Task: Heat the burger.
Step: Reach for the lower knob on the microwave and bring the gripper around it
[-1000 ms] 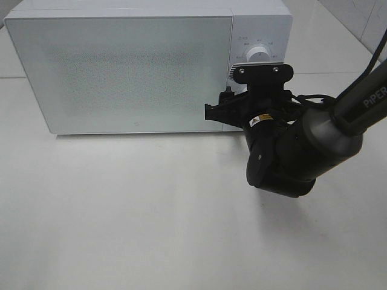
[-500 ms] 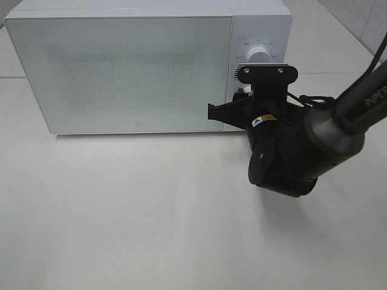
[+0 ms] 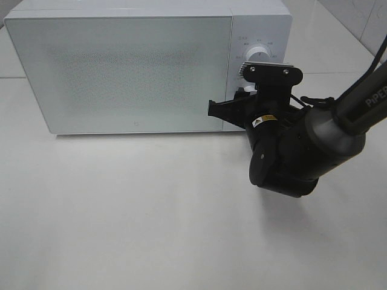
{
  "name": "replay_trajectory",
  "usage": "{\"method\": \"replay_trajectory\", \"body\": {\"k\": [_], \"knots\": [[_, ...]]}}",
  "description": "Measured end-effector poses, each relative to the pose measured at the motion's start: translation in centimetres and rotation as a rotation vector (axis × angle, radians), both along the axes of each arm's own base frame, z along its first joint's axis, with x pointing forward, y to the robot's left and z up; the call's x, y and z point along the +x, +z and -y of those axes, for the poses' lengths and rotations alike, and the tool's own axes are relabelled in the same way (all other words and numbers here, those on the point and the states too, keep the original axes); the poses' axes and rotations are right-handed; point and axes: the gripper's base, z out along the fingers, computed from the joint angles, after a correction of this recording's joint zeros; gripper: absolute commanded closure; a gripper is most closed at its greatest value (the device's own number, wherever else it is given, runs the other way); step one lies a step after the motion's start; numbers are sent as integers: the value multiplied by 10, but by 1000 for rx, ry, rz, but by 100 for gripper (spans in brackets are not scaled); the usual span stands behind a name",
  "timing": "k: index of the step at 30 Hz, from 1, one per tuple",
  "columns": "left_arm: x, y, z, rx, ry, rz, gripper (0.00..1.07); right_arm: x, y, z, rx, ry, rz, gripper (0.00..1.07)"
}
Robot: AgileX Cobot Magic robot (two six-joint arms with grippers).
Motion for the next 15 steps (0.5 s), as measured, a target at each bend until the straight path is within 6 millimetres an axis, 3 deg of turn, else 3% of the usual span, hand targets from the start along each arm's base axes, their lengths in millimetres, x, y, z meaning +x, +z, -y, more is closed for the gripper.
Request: {"method": "replay_trajectory", "body": {"k": [4,7,9,15], "knots": [[0,0,0,0,0,0,9,-1,0,1,89,-17,5,107],[0,0,0,0,0,0,9,-1,-1,1,237,-43,12,107],[0,0,0,0,0,0,9,-1,-1,1,431,-78,21,107],[0,0,0,0,0,0,9,-1,-1,1,652,-119,28,107]]}}
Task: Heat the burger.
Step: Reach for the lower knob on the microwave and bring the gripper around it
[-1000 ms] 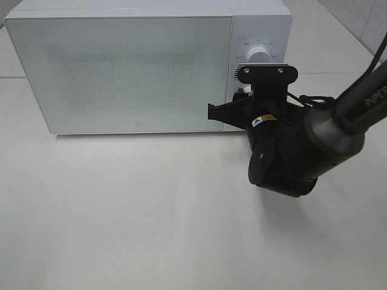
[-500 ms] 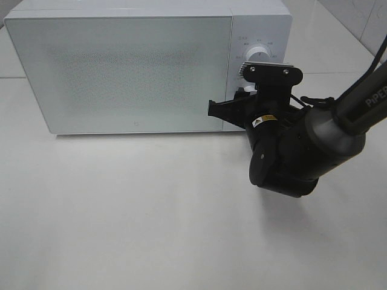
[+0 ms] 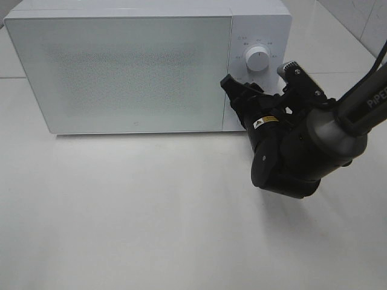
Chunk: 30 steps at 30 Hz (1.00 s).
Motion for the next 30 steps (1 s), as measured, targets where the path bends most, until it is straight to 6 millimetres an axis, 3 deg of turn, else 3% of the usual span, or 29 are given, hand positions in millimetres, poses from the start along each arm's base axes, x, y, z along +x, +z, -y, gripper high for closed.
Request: {"method": "replay_trajectory", "body": {"k": [17,30], "knots": [[0,0,0,0,0,0,9,0,0,0,199,-35,7,107],[0,0,0,0,0,0,9,0,-1,0,585,-112,20,107]]}}
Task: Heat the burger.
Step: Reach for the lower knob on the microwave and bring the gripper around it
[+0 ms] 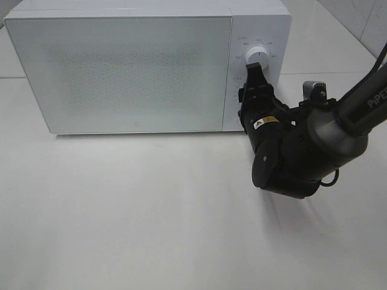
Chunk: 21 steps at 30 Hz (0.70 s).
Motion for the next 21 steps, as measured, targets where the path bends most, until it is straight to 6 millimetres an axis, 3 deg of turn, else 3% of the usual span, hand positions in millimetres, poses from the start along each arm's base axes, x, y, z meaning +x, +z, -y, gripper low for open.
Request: {"method": "replay_trajectory", "body": {"k": [8,21], "knots": [[0,0,0,0,0,0,9,0,0,0,177,-33,6,107],[0,0,0,0,0,0,9,0,0,0,219,-40,7,107]]}}
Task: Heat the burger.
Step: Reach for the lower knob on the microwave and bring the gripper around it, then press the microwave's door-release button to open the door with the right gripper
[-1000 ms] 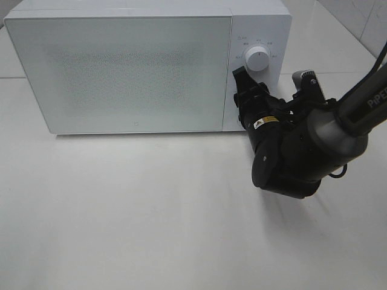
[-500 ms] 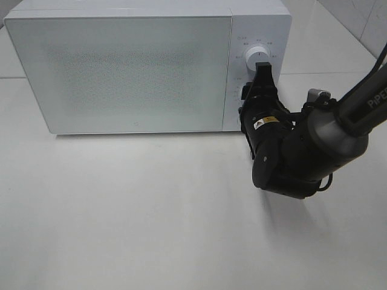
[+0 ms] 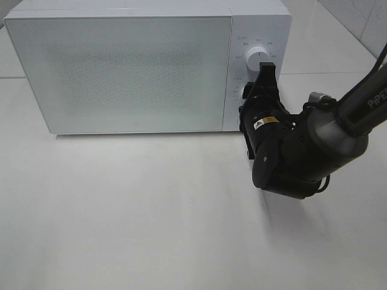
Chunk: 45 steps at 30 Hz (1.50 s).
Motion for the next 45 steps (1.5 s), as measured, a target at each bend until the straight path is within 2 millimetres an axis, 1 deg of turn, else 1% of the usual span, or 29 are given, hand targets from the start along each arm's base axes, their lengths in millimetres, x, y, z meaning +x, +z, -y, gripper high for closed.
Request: {"method": "replay_trajectory", "body": {"k": [7,9,10,12,13,14,15,16,17,18,19,20,21,23,27,31,34,36,39,41,42,43,44,45], "knots": [[0,0,0,0,0,0,9,0,0,0,1,0,-1,104],[0,0,0,0,0,0,9,0,0,1,1,-1,0,97],[0,0,0,0,0,0,9,0,0,1,1,-1,0,97],[0,0,0,0,0,0,9,1,0,2,-5,2,0,82],[0,0,0,0,0,0,9,1,0,2,-5,2,0,82],[0,0,0,0,0,0,9,1,-1,2,-5,2,-1,77],[0,0,0,0,0,0,9,1,-1,2,-5,2,-1,77],[0,0,0,0,0,0,9,0,-1,2,-11,0,-2,67],[0,0,0,0,0,0,9,0,-1,3,-17,-3,-2,62],[0,0,0,0,0,0,9,0,-1,3,-35,-2,-3,51],[0,0,0,0,0,0,9,0,-1,3,-35,-2,-3,51],[0,0,0,0,0,0,9,0,-1,2,-69,12,-11,46],[0,0,0,0,0,0,9,0,-1,2,-69,12,-11,46],[0,0,0,0,0,0,9,-1,-3,1,-114,29,-33,29],[0,0,0,0,0,0,9,-2,-4,-1,-148,46,-45,27],[0,0,0,0,0,0,9,-2,-4,-3,-178,72,-56,29],[0,0,0,0,0,0,9,-4,1,-4,-210,115,-53,30],[0,0,0,0,0,0,9,-10,13,-1,-260,158,-44,31],[0,0,0,0,0,0,9,-13,15,0,-277,178,-54,31],[0,0,0,0,0,0,9,-27,14,2,-376,289,-158,31],[0,0,0,0,0,0,9,-27,14,2,-376,289,-158,31],[0,0,0,0,0,0,9,-30,15,3,-404,313,-174,31],[0,0,0,0,0,0,9,-35,18,3,-484,369,-195,31],[0,0,0,0,0,0,9,-35,18,3,-484,369,-195,31]]}}
